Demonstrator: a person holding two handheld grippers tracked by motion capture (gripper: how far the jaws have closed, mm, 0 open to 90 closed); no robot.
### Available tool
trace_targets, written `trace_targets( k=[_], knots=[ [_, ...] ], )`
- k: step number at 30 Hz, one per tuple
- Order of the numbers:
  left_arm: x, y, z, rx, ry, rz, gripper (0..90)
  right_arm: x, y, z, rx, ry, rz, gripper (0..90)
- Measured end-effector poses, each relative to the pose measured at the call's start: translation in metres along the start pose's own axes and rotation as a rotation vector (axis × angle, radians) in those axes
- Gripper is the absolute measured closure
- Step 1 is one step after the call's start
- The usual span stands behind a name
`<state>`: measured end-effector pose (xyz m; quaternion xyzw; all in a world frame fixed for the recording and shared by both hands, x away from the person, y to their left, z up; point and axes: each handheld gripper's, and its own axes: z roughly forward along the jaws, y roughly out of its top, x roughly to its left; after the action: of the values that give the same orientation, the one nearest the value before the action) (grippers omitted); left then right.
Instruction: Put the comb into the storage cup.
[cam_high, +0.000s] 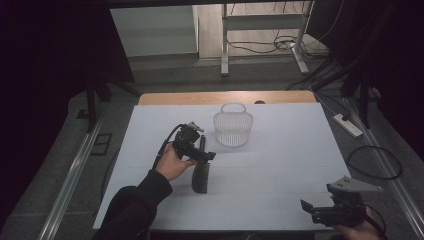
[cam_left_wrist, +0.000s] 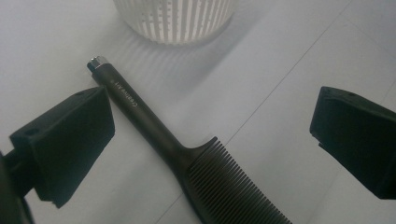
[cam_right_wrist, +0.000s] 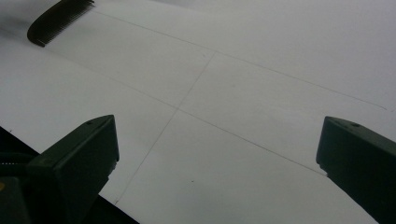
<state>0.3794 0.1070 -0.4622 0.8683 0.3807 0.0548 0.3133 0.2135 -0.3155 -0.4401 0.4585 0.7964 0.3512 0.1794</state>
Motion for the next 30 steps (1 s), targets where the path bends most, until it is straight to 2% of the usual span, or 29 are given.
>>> trace_targets(
  k=[5, 9, 12, 15, 19, 23, 24, 27, 30],
  knots=[
    [-0.001, 0.003, 0.006, 0.016, 0.014, 0.012, 0.8, 0.0, 0.0, 0.0, 0.0, 0.001, 0.001, 0.0],
    [0.0, 0.004, 0.007, 0.02, 0.016, 0.02, 5.6, 0.0, 0.0, 0.0, 0.001, 0.004, 0.001, 0.0],
    [0.0, 0.004, 0.008, 0.025, 0.014, 0.038, 19.6, 0.0, 0.0, 0.0, 0.002, 0.004, 0.0, 0.0],
    [-0.001, 0.004, 0.008, 0.034, 0.024, 0.05, 39.3, 0.0, 0.0, 0.0, 0.002, 0.004, 0.0, 0.0],
    [0.001, 0.006, 0.01, 0.05, 0.009, 0.03, 64.5, 0.0, 0.0, 0.001, 0.003, 0.005, 0.001, 0.0],
    [0.004, 0.007, 0.014, 0.061, 0.003, 0.016, 85.1, 0.0, 0.0, 0.0, 0.002, 0.006, 0.002, 0.0],
    [0.005, 0.007, 0.016, 0.065, -0.001, 0.014, 88.8, 0.0, 0.0, 0.001, 0.003, 0.006, 0.001, 0.0],
    [0.006, 0.006, 0.019, 0.084, -0.015, 0.019, 89.1, -0.001, 0.0, 0.0, 0.002, 0.006, 0.002, 0.0],
    [0.006, 0.005, 0.021, 0.083, -0.015, 0.023, 89.1, -0.001, 0.0, 0.001, 0.003, 0.007, 0.003, 0.0]
  ],
)
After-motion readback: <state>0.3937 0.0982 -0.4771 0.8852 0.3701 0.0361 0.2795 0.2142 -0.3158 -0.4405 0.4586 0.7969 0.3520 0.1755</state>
